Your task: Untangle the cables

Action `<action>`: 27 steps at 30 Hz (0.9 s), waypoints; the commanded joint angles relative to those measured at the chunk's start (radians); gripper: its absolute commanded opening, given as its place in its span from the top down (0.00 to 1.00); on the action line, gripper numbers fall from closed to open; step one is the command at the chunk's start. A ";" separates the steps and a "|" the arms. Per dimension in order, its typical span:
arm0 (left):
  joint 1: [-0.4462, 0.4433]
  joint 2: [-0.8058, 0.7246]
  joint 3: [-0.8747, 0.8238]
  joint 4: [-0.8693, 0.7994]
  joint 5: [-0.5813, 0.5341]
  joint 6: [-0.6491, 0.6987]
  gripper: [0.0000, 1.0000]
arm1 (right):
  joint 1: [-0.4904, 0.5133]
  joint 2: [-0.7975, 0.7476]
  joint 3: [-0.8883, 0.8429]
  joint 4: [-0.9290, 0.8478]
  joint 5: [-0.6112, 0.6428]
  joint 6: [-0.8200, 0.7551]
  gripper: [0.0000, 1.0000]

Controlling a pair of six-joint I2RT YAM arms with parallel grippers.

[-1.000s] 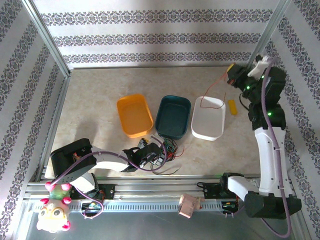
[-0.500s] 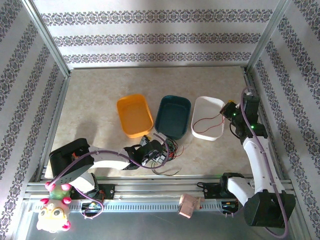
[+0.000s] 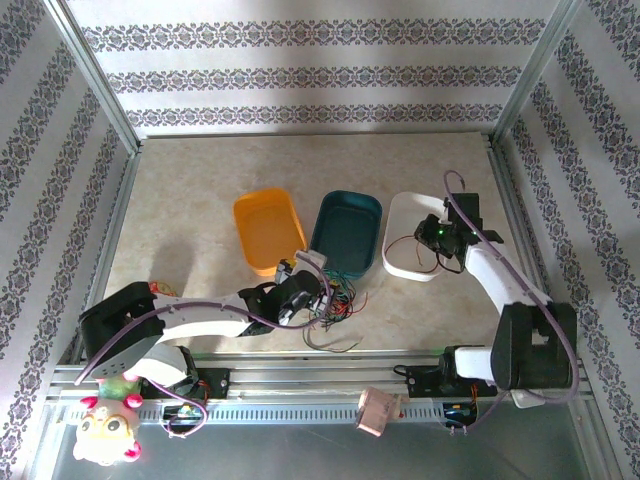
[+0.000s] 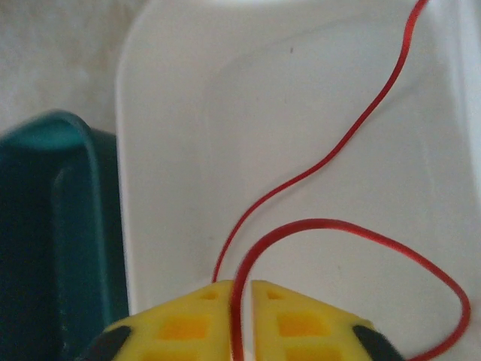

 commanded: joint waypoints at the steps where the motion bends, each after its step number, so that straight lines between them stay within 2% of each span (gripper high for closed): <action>1: 0.022 -0.029 0.038 -0.025 -0.021 -0.038 0.01 | 0.020 0.046 0.055 0.004 -0.015 -0.027 0.49; 2: 0.024 -0.031 0.037 -0.026 -0.021 -0.043 0.01 | 0.026 0.050 0.063 -0.001 -0.002 -0.029 0.39; 4: 0.030 -0.042 0.035 -0.042 -0.029 -0.057 0.01 | 0.048 0.040 0.077 -0.012 0.048 -0.046 0.31; 9: 0.082 -0.083 0.022 -0.091 -0.009 -0.125 0.01 | 0.093 -0.028 0.103 -0.059 0.219 -0.088 0.27; 13: 0.117 -0.114 -0.010 -0.086 0.022 -0.140 0.01 | 0.101 -0.066 0.157 -0.139 0.256 -0.120 0.26; 17: 0.120 -0.127 -0.020 -0.105 0.044 -0.112 0.01 | 0.172 -0.145 0.147 -0.190 0.178 -0.126 0.28; 21: 0.119 -0.149 -0.029 -0.133 0.107 -0.092 0.01 | 0.356 -0.245 0.054 -0.219 0.055 -0.134 0.30; 24: 0.120 -0.167 -0.048 -0.135 0.186 -0.067 0.00 | 0.489 -0.297 -0.033 -0.219 0.009 -0.066 0.33; 27: 0.119 -0.170 -0.049 -0.177 0.230 -0.047 0.00 | 0.558 -0.320 -0.118 -0.202 0.022 0.052 0.39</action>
